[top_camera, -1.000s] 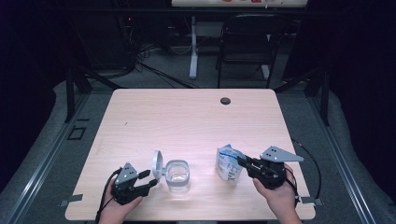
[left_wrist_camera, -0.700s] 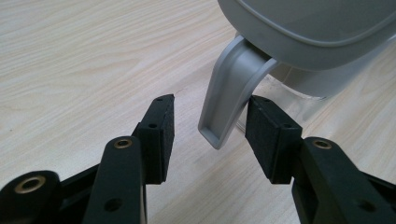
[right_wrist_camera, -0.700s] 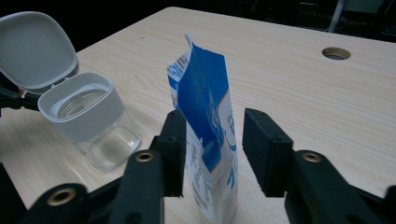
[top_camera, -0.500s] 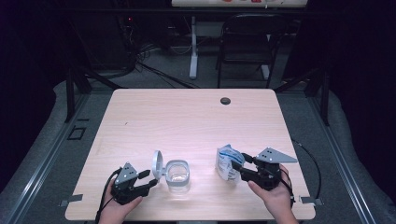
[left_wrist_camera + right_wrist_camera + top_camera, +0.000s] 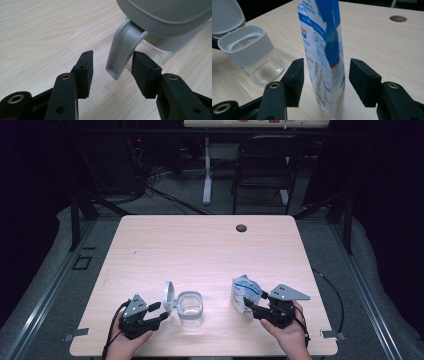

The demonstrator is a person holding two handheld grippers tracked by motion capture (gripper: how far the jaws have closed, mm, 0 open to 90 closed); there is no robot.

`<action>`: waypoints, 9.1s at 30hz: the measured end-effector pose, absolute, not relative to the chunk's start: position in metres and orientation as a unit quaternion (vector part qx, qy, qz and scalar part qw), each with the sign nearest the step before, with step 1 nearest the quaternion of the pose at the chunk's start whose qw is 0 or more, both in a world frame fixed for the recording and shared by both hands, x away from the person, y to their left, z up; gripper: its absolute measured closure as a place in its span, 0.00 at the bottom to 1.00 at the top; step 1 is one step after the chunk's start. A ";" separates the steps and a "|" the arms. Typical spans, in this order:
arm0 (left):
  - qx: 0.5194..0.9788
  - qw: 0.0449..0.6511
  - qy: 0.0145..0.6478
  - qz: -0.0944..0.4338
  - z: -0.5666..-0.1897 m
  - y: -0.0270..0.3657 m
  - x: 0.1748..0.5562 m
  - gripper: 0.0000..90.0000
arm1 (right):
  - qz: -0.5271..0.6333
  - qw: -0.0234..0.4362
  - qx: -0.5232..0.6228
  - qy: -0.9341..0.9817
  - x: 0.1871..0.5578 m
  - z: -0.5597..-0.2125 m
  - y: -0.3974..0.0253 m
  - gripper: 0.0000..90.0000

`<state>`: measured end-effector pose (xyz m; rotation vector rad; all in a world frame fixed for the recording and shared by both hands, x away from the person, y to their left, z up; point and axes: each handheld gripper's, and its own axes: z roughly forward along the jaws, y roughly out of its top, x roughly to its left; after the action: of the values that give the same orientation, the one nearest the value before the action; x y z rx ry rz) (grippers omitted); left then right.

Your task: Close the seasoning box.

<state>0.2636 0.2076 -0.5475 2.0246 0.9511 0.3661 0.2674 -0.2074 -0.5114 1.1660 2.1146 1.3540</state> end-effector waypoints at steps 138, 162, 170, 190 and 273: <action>0.813 0.425 0.372 0.144 -0.546 0.209 0.265 0.58 | 0.446 0.093 0.484 0.747 0.296 -0.578 -0.191 0.49; 0.812 0.424 0.371 0.151 -0.546 0.209 0.265 0.58 | 0.443 0.103 0.472 0.755 0.295 -0.577 -0.191 0.52; 0.813 0.424 0.371 0.149 -0.546 0.209 0.265 0.58 | 0.444 0.110 0.465 0.758 0.294 -0.576 -0.191 0.52; 0.813 0.424 0.371 0.146 -0.546 0.209 0.265 0.58 | 0.442 0.146 0.438 0.769 0.290 -0.553 -0.190 0.52; 0.816 0.427 0.360 0.149 -0.545 0.209 0.264 0.62 | 0.316 0.283 0.238 0.874 0.295 -0.495 -0.123 0.52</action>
<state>0.2635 0.2086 -0.5455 2.0377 0.8993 0.3725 0.2948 -0.1230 -0.4950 0.6360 2.3401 0.8450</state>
